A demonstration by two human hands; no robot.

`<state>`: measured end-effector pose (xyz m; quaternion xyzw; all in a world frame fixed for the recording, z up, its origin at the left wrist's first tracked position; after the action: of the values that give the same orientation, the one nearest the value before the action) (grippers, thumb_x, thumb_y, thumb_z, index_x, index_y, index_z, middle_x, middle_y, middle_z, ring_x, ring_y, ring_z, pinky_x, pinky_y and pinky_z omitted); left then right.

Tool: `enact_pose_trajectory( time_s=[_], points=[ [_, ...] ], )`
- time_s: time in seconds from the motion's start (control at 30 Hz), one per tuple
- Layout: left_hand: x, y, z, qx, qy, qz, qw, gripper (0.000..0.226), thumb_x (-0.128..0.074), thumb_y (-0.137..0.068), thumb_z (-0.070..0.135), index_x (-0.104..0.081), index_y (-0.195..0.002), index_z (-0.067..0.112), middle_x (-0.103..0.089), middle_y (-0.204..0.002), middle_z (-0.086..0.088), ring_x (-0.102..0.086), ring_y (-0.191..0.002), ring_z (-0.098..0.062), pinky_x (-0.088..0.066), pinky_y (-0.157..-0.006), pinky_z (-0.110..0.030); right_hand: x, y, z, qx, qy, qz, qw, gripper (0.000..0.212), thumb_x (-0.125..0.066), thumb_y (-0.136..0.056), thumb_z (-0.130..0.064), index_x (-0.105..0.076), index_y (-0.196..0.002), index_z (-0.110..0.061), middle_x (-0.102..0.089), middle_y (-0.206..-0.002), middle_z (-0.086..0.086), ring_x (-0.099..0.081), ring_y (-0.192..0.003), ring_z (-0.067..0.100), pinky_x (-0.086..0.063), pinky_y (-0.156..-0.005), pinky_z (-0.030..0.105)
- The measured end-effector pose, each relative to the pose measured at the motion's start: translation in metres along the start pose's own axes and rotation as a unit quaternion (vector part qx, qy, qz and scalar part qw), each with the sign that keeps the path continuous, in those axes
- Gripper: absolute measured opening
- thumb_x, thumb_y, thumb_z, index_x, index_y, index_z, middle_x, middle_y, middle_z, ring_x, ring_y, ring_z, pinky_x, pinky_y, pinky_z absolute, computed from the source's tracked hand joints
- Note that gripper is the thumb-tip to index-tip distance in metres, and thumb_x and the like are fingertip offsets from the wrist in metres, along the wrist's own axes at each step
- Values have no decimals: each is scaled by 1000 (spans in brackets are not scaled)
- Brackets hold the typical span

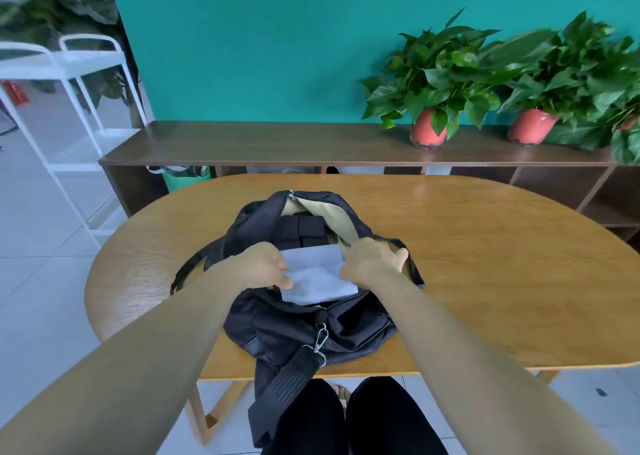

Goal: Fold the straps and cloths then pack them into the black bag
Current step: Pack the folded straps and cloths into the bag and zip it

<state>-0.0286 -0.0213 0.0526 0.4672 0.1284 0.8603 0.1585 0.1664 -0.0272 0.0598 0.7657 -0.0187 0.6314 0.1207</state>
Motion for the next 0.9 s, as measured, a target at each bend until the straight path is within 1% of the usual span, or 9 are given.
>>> enact_pose_trajectory(
  time_s=[0.1,0.2,0.27,0.33,0.5,0.57,0.7,0.83,0.9],
  points=[
    [2,2,-4,-14,43,-7,999,43,-76,-80,23,-63,-118,8,-62,-99,-1,-60,-80,-11,-47,-83,-25,-1,-2,5,-15,-44,-16,999,10,-53,-70,-13,-45,-67,-18,-48,-66,-2,-43,-80,23,-22,-91,42],
    [0,2,-10,-8,68,6,998,26,-68,-86,31,-69,-100,10,-59,-88,-1,-55,-76,-15,-42,-74,-21,-6,-5,11,-33,-89,-37,995,13,-56,-67,-17,-58,-80,-18,-58,-76,-2,-49,-90,23,-20,-98,44],
    [-3,0,-15,-4,69,13,998,32,-65,-86,39,-71,-91,8,-60,-83,1,-55,-80,-19,-43,-87,-30,-11,-5,13,-44,-116,-42,991,25,-60,-68,-20,-64,-93,-18,-64,-88,-1,-52,-103,21,-17,-102,46],
    [-8,-1,-18,-5,20,32,999,30,-63,-82,48,-72,-86,20,-66,-91,7,-58,-93,-17,-30,-106,-46,-15,-4,15,-44,-127,-38,990,27,-60,-70,-21,-65,-96,-18,-65,-90,1,-52,-107,20,-16,-101,45],
    [-19,8,-8,-36,-90,160,982,16,-63,-85,44,-65,-91,29,-65,-94,12,-57,-94,-10,-23,-96,-39,-14,4,20,-26,-159,-22,987,2,-63,-76,-23,-61,-75,-21,-63,-81,-4,-53,-98,17,-16,-87,39],
    [-19,13,-5,-99,-88,193,972,7,-66,-84,37,-60,-89,36,-57,-95,16,-52,-98,-9,-25,-91,-35,-11,9,20,-14,-169,-24,985,9,-64,-76,-23,-57,-71,-25,-63,-81,-4,-53,-97,16,-14,-83,37],
    [-21,14,-1,-179,-76,141,971,21,-64,-88,33,-65,-108,38,-58,-116,20,-40,-115,-5,-17,-92,-30,-7,12,22,-10,-195,-22,981,10,-65,-77,-22,-58,-72,-26,-65,-87,-5,-51,-100,15,-15,-86,37],
    [-23,17,-6,-148,-35,83,985,27,-68,-84,41,-65,-110,39,-61,-112,28,-51,-98,3,-21,-104,-33,-9,15,25,3,-204,-39,978,15,-68,-77,-31,-56,-68,-27,-58,-77,-10,-52,-102,15,-17,-97,42],
    [-21,17,-9,-147,-26,73,986,27,-70,-83,41,-65,-109,41,-60,-111,30,-52,-99,3,-19,-107,-35,-9,17,27,31,-190,13,981,12,-68,-75,-39,-59,-74,-30,-60,-81,-14,-46,-107,14,-20,-97,41]
  ],
)
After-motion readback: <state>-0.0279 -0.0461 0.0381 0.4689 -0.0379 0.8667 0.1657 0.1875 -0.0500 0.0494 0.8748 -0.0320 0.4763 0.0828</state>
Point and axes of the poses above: each hand's wrist, its own y-axis away from the middle knuckle, its own x-axis out of the back of the hand, z = x × y, the point moved 1 cm from there along -y, towards the middle knuckle
